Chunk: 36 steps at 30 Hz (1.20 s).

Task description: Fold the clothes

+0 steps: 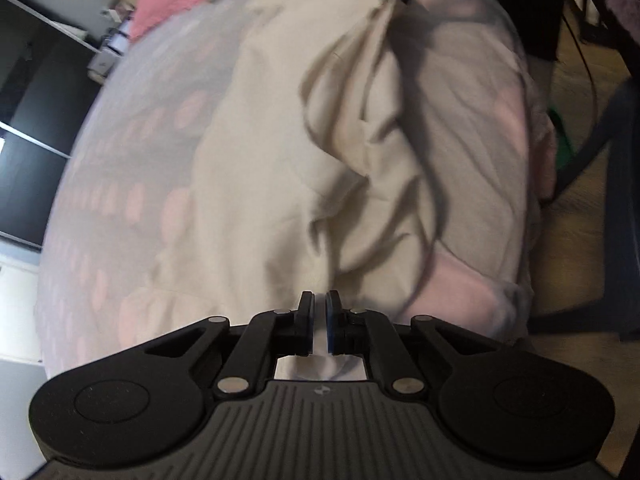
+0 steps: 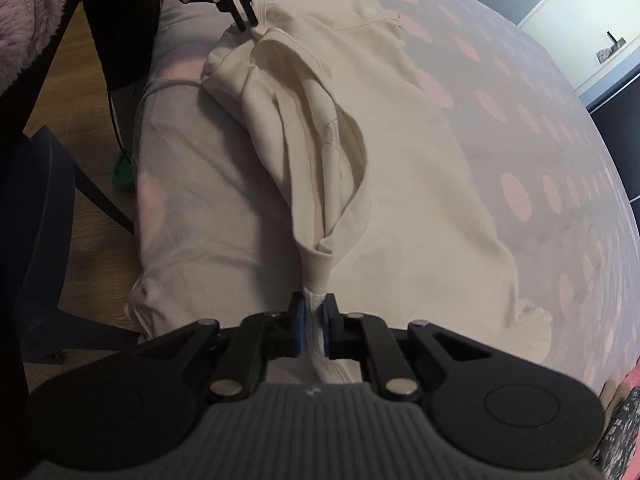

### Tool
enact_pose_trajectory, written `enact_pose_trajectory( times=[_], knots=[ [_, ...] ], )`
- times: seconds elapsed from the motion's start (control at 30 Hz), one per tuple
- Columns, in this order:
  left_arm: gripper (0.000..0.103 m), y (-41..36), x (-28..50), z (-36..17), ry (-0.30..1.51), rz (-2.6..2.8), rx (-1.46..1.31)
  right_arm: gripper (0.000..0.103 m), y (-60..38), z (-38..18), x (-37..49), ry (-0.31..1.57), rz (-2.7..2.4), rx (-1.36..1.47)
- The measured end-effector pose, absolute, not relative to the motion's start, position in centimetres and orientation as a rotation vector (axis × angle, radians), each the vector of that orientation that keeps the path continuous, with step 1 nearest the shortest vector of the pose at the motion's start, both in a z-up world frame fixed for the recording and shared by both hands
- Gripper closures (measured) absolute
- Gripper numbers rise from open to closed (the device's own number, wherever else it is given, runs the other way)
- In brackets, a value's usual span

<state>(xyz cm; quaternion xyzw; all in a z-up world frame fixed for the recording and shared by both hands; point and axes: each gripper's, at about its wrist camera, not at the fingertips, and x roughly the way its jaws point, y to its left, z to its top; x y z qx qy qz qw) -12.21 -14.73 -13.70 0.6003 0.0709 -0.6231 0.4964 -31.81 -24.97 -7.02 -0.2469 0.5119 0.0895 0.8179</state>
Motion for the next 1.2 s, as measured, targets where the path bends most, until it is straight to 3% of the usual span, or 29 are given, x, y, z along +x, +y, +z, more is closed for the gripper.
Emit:
enact_pose_trajectory(
  times=[0.1,0.2,0.3,0.37,0.43,0.57,0.63,0.67,0.7,0.97,1.07,1.13,1.2],
  knots=[
    [0.076,-14.7,-12.9,-13.3,0.112,-1.512,1.418,0.090,-24.7,-6.8,-32.1,1.065,0.174,-0.564],
    [0.074,-15.4,-13.9,-13.5,0.067,-1.528,1.409,0.076,-24.4,-6.7,-32.3,1.052,0.177,-0.603],
    [0.074,-15.8,-14.7,-14.8,0.064,-1.462,1.457,0.073,-24.1,-7.0,-32.5,1.061,0.169,-0.647],
    [0.078,-16.0,-14.5,-15.4,0.083,-1.425,1.476,0.073,-24.2,-7.3,-32.6,1.069,0.154,-0.668],
    [0.092,-16.0,-14.3,-15.7,0.105,-1.415,1.476,0.071,-24.4,-7.4,-32.7,1.081,0.141,-0.676],
    [0.102,-15.2,-14.1,-15.4,0.095,-1.413,1.502,0.069,-24.7,-7.8,-33.4,1.109,0.116,-0.719],
    [0.102,-14.8,-14.1,-15.2,0.090,-1.413,1.515,0.072,-25.0,-8.1,-33.5,1.133,0.097,-0.739],
    [0.102,-14.6,-14.0,-15.2,0.087,-1.412,1.522,0.081,-25.3,-8.5,-33.4,1.150,0.077,-0.749],
    [0.103,-14.4,-14.0,-15.1,0.085,-1.412,1.528,0.102,-25.7,-8.7,-33.3,1.168,0.053,-0.750],
    [0.103,-13.5,-14.1,-14.9,0.040,-1.414,1.535,0.103,-29.6,-7.1,-33.2,1.188,-0.129,-0.616],
    [0.098,-13.4,-14.4,-15.0,0.015,-1.417,1.521,0.102,-29.0,-6.4,-33.7,1.148,-0.106,-0.620],
    [0.078,-13.3,-14.7,-14.8,-0.016,-1.428,1.492,0.100,-28.3,-6.3,-33.9,1.131,-0.088,-0.637],
    [0.069,-13.5,-15.4,-14.6,-0.051,-1.438,1.460,0.100,-27.4,-6.2,-34.0,1.110,-0.062,-0.655]
  ],
)
